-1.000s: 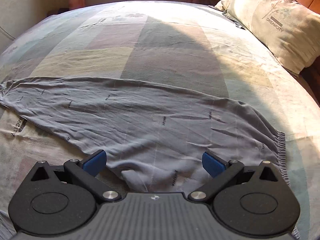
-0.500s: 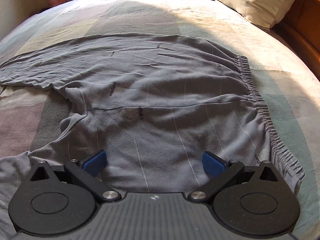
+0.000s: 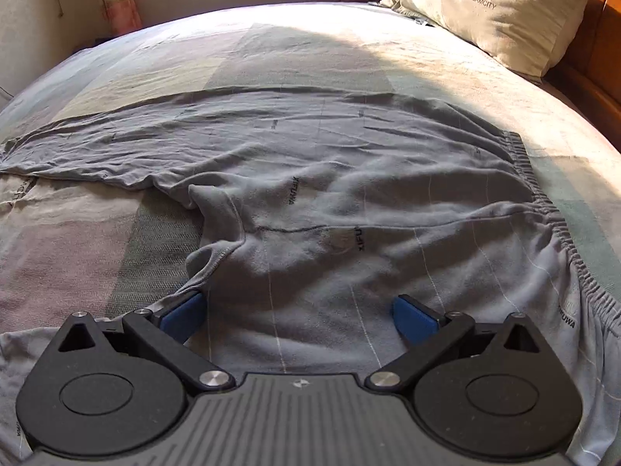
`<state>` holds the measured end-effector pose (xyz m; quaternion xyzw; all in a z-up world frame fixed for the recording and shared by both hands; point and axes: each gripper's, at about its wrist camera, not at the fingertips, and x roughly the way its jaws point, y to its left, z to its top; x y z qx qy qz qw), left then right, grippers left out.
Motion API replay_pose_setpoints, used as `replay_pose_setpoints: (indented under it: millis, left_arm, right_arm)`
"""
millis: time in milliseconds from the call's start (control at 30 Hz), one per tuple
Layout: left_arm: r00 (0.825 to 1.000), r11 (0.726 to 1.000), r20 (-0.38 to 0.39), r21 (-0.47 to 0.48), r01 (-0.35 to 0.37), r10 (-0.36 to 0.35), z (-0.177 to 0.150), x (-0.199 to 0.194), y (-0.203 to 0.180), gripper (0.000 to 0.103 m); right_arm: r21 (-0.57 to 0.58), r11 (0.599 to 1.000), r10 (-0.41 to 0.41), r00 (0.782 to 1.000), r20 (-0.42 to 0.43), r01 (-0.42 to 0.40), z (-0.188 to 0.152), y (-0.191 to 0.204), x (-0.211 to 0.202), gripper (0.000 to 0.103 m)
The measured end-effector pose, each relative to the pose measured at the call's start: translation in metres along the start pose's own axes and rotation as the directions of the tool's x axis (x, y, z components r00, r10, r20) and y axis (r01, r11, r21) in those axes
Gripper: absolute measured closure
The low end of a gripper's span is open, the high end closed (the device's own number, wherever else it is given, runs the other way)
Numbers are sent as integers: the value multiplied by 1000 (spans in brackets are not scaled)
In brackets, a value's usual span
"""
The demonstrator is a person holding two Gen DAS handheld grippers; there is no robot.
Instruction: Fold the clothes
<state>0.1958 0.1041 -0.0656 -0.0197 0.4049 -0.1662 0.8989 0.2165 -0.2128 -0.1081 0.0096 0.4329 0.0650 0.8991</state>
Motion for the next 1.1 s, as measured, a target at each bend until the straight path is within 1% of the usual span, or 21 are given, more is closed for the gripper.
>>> replay_pose_setpoints:
  millis: [67, 100, 233, 300, 467, 733, 867, 933, 1033, 1100]
  left_arm:
    - [1000, 1000, -6, 7, -6, 6, -1, 0, -1, 1]
    - [1000, 1000, -6, 11, -9, 9, -1, 0, -2, 1]
    - [1000, 1000, 5, 19, 3, -3, -1, -3, -6, 1]
    - [1000, 1000, 9, 20, 9, -9, -1, -3, -7, 1]
    - [1000, 999, 7, 41, 8, -9, -1, -2, -14, 1]
    - [1000, 996, -2, 90, 17, -17, -1, -2, -33, 1]
    - [1000, 988, -7, 154, 23, -22, -2, -4, -56, 1]
    - [1000, 980, -8, 197, 11, -10, -4, -7, -70, 1]
    - [1000, 967, -9, 256, -4, 6, -5, -13, -95, 1]
    - [1000, 961, -6, 278, 9, -7, -5, -20, -110, 1]
  right_arm:
    - [-6, 1000, 8, 1000, 9, -8, 3, 9, 3, 0]
    - [-11, 1000, 22, 999, 30, -21, 2, 12, -4, 0]
    - [-74, 997, 17, 997, 79, -12, -12, 24, -33, 0]
    - [-87, 996, 0, 997, 82, 8, -22, 25, -38, 0]
    - [-35, 999, -40, 998, 38, 41, -31, 27, -8, 0]
    - [-71, 997, -31, 999, 42, 34, -39, 14, -39, 0]
    - [-39, 998, -47, 999, 15, 48, -64, -10, -37, 0]
    - [-8, 1000, -19, 997, 78, 19, -73, -17, -40, 0]
    - [-28, 999, -25, 991, 131, 29, -80, -15, -38, 0]
    - [-21, 1000, -13, 984, 177, 17, -86, -18, -38, 0]
